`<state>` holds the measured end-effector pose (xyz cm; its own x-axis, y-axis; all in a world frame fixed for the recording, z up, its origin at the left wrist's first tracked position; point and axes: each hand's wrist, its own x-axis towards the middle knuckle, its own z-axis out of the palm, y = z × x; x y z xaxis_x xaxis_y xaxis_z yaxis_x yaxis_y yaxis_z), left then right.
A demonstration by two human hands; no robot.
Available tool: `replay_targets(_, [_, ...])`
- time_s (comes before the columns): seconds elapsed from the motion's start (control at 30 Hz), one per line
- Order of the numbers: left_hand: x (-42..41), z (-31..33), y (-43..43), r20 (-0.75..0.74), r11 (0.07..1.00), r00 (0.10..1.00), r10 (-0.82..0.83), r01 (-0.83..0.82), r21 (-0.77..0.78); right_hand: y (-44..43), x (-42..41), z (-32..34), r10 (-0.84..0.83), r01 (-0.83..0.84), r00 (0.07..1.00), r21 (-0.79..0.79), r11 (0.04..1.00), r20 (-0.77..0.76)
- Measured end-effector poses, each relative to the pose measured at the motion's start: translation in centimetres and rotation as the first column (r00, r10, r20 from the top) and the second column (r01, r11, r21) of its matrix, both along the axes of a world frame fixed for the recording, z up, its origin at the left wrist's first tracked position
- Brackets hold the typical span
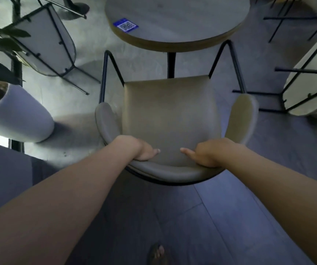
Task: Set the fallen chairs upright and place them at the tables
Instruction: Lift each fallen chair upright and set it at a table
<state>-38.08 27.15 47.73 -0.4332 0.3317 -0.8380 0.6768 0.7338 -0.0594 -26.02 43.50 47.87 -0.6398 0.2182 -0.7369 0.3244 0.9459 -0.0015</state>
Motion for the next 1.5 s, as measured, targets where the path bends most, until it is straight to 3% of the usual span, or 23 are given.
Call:
replay_targets(0.17, [-1.7, 2.5, 0.0, -0.191, 0.983, 0.981, -0.011, 0.045, 0.176, 1.1, -2.6, 2.0, 0.068, -0.067, 0.997, 0.024, 0.997, -0.029])
replay_targets(0.3, [-2.8, 1.7, 0.4, -0.282, 0.955, 0.959, -0.026, 0.107, 0.277, 1.5, -4.0, 2.1, 0.081, -0.077, 0.985, 0.031, 0.997, -0.153])
replay_targets(0.4, [-2.8, 0.4, 0.1, -0.393, 0.820, 0.909, 0.137, 0.118, 0.559, 1.2, -3.3, 1.2, -0.014, 0.019, 0.889, 0.007, 1.000, -0.458])
replay_targets(0.47, [-2.3, -0.3, -0.2, -0.463, 0.707, 0.852, 0.244, 0.170, 0.686, 1.2, -2.8, 1.0, -0.032, 0.040, 0.845, 0.003, 0.999, -0.534])
replay_targets(0.53, [-2.1, -0.5, -0.4, -0.482, 0.655, 0.818, 0.313, 0.182, 0.734, 1.2, -2.6, 0.9, -0.051, 0.051, 0.833, -0.015, 0.999, -0.551])
replay_targets(0.67, [-2.4, -0.7, -0.4, -0.466, 0.662, 0.833, 0.297, 0.172, 0.729, 1.1, -2.9, 0.9, -0.080, 0.070, 0.830, -0.040, 0.997, -0.553])
replay_targets(0.77, [-2.5, 0.8, 0.3, -0.401, 0.589, 0.868, 0.292, 0.166, 0.790, 1.6, -2.9, 2.5, -0.097, 0.097, 0.742, -0.037, 0.995, -0.663])
replay_targets(0.9, [-3.2, 7.2, 3.7, -0.438, 0.510, 0.863, 0.251, 0.267, 0.817, 3.8, -3.3, 8.9, -0.115, 0.182, 0.611, -0.003, 0.983, -0.783])
replay_targets(1.13, [-2.4, 24.3, 12.0, -0.468, 0.344, 0.866, 0.177, 0.391, 0.854, 10.3, -0.2, 25.5, -0.144, 0.384, 0.448, 0.044, 0.922, -0.882])
replay_targets(1.3, [2.0, 34.6, 19.2, -0.501, 0.253, 0.865, -0.004, 0.486, 0.837, 15.2, 6.4, 36.2, -0.114, 0.519, 0.397, 0.120, 0.846, -0.911])
replay_targets(1.5, [8.7, 40.1, 30.6, -0.510, 0.162, 0.841, -0.180, 0.536, 0.828, 22.6, 17.1, 41.9, -0.119, 0.676, 0.378, 0.186, 0.713, -0.918])
